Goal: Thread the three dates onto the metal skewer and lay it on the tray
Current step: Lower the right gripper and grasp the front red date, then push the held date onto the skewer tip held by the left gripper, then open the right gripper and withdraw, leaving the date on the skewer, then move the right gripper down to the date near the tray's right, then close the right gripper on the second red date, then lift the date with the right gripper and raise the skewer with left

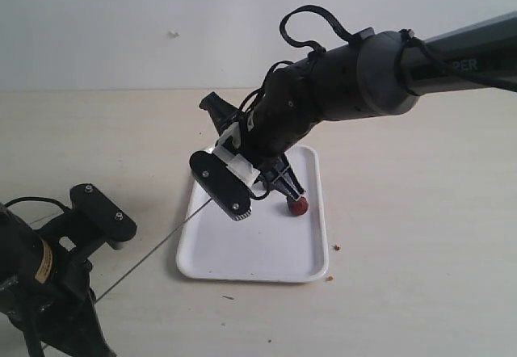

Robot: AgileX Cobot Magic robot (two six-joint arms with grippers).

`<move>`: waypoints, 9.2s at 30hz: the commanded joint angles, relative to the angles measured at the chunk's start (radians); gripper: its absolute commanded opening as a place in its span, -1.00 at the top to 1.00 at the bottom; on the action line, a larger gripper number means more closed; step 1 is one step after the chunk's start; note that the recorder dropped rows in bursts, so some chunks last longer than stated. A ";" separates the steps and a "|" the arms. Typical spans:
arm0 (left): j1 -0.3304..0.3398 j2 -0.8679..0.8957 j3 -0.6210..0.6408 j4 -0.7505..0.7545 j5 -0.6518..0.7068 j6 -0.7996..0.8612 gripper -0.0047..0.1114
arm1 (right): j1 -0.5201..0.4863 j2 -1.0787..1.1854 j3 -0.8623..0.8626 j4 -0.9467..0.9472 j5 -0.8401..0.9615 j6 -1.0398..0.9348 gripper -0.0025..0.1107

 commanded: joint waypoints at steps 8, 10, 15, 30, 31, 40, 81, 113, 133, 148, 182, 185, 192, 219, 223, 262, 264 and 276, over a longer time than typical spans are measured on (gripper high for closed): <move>0.004 -0.001 0.002 0.073 -0.032 -0.063 0.92 | 0.001 -0.010 0.002 0.000 0.036 0.015 0.52; 0.004 -0.001 0.002 0.099 -0.032 -0.092 0.92 | 0.001 -0.010 0.002 0.000 0.036 0.015 0.52; 0.004 -0.001 0.002 0.119 -0.032 -0.109 0.92 | 0.001 -0.010 0.002 0.000 0.036 0.015 0.52; 0.004 -0.001 0.002 0.119 -0.037 -0.093 0.92 | 0.001 -0.010 0.002 0.000 0.029 0.015 0.52; 0.004 -0.001 0.002 0.119 -0.037 -0.089 0.92 | 0.001 -0.010 0.002 0.000 0.029 0.015 0.52; 0.004 -0.001 0.002 0.119 -0.039 -0.083 0.92 | 0.005 -0.010 0.002 0.000 0.017 0.015 0.52; 0.004 -0.001 -0.101 0.134 -0.243 -0.054 0.92 | 0.094 -0.067 0.002 0.026 0.117 0.148 0.52; 0.004 -0.001 -0.102 0.131 -0.187 -0.079 0.92 | 0.087 -0.240 0.002 -0.083 0.100 0.453 -0.30; 0.021 -0.001 -0.102 0.158 0.045 -0.101 0.92 | -0.079 -0.127 0.002 -0.428 0.188 0.953 -0.13; 0.021 -0.001 -0.077 0.160 0.057 -0.108 0.92 | -0.100 -0.007 -0.208 -0.011 0.601 0.599 0.10; 0.021 -0.001 -0.072 0.133 0.046 -0.138 0.92 | -0.217 0.077 -0.145 0.219 0.543 0.195 -0.07; 0.021 -0.001 -0.072 0.131 0.046 -0.138 0.92 | -0.217 0.091 -0.145 0.199 0.544 0.195 -0.07; 0.021 -0.001 -0.072 0.131 0.046 -0.138 0.92 | -0.217 0.114 -0.145 0.189 0.526 0.195 -0.07; 0.021 -0.001 -0.072 0.129 0.042 -0.138 0.92 | -0.217 0.164 -0.145 0.149 0.483 0.197 0.09; 0.021 -0.001 -0.072 0.129 0.042 -0.138 0.92 | -0.217 0.164 -0.145 0.129 0.483 0.197 0.15; 0.021 -0.001 -0.072 0.129 0.019 -0.136 0.92 | -0.217 0.160 -0.145 0.125 0.503 0.289 0.48; 0.021 -0.001 -0.072 0.129 0.015 -0.136 0.92 | -0.217 0.148 -0.145 0.125 0.503 0.293 0.48; 0.021 -0.001 -0.069 0.120 -0.066 -0.135 0.92 | -0.215 -0.055 -0.149 0.484 0.412 0.354 0.48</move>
